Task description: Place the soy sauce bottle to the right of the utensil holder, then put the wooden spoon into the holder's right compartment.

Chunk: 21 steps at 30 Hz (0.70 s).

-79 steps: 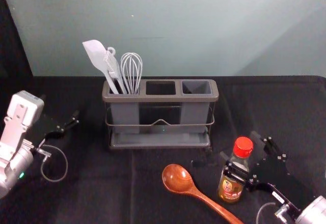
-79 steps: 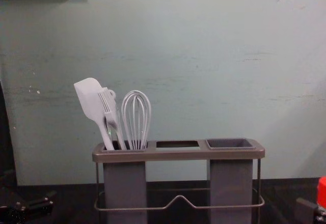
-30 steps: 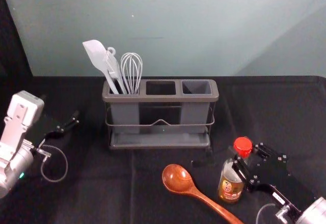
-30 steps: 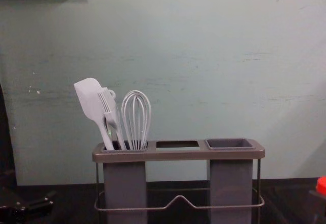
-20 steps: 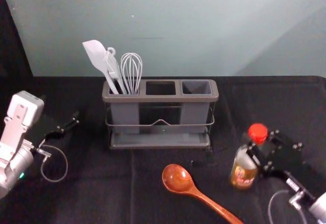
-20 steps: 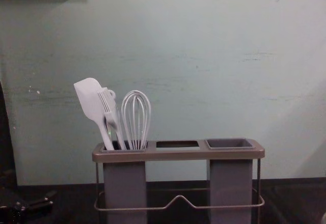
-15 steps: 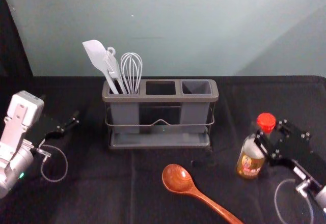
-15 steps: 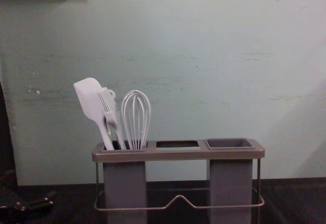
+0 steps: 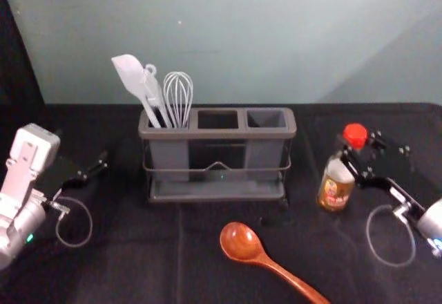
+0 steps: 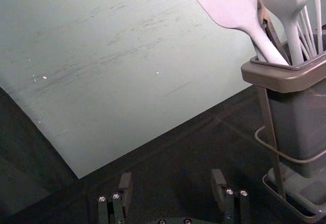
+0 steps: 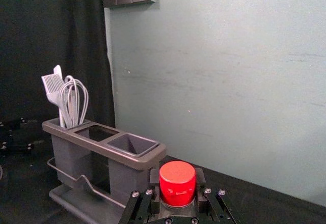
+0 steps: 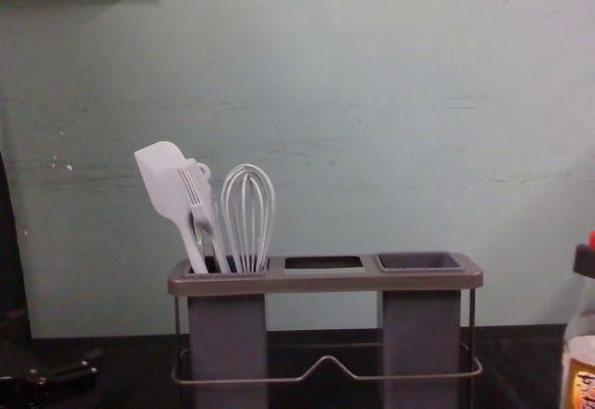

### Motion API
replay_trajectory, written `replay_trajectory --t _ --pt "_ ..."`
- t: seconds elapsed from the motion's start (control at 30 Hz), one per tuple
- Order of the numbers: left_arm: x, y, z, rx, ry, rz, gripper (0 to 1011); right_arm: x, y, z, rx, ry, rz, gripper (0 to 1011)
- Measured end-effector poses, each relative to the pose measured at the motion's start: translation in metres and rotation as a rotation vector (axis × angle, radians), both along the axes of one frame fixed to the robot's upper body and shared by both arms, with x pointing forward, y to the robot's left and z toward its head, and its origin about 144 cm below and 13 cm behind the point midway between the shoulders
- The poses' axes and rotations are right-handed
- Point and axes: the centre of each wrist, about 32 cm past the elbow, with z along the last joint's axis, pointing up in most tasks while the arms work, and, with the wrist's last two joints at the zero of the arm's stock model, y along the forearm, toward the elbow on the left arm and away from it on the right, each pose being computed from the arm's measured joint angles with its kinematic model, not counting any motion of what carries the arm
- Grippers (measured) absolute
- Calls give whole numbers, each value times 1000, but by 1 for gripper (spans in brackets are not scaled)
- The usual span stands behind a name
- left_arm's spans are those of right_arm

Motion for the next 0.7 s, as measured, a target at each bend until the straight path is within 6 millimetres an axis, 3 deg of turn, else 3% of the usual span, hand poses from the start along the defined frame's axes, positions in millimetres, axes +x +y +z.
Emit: replay_trajectory --t 0.37,0.7 --pt "0 0 0 0 0 0 1012 36 4 -7 -19 -8 14 382" --pt "0 0 0 0 0 0 1011 54 17 -13 15 0 19 382"
